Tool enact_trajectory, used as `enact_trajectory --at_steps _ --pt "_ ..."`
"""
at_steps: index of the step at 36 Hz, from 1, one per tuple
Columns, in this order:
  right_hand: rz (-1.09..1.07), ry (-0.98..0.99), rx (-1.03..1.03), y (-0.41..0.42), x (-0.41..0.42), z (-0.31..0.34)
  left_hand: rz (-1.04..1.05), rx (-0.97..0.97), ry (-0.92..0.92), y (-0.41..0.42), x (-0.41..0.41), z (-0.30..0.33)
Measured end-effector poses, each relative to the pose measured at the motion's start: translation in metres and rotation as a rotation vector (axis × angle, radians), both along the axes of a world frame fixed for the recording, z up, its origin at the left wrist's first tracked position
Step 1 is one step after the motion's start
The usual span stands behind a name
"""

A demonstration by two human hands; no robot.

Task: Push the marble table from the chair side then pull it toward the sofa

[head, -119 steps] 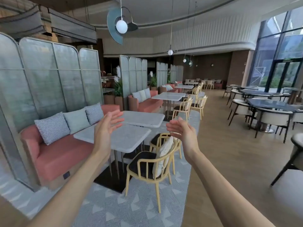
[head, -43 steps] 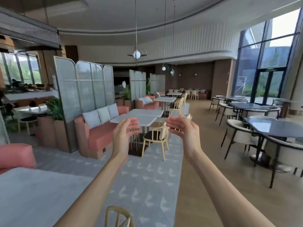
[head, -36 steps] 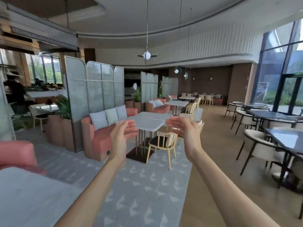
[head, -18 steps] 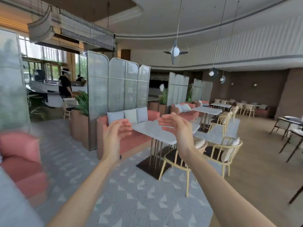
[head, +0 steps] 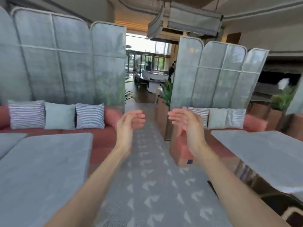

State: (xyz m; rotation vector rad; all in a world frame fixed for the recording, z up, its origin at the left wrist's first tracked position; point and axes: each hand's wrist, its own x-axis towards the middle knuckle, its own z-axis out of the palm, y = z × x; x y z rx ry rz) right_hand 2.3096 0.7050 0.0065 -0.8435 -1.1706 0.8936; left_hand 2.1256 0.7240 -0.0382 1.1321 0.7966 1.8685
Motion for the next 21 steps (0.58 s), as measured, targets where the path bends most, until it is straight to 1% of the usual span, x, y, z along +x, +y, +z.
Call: enact_trajectory --at_steps 2,5,9,15,21 --pt "0.127 0.017 -0.037 0.041 -0.009 -0.010 0.136 -0.025 -0.002 0.015 -0.009 -0.011" --pt "0.310 0.018 -0.092 0.088 -0.026 -0.019 0.346 -0.120 -0.033 0.023 -0.019 -0.020" --pt "0.542 0.029 -0.160 0.139 -0.058 -0.024 0.548 -0.148 -0.049 0.025 -0.029 -0.027" --pt "0.803 0.014 -0.199 0.179 -0.113 -0.037 0.863 -0.201 -0.106 0.029 -0.056 -0.039" --pt "1.041 -0.102 -0.194 0.220 -0.178 -0.081 1.125 -0.197 -0.112 0.037 -0.088 -0.079"
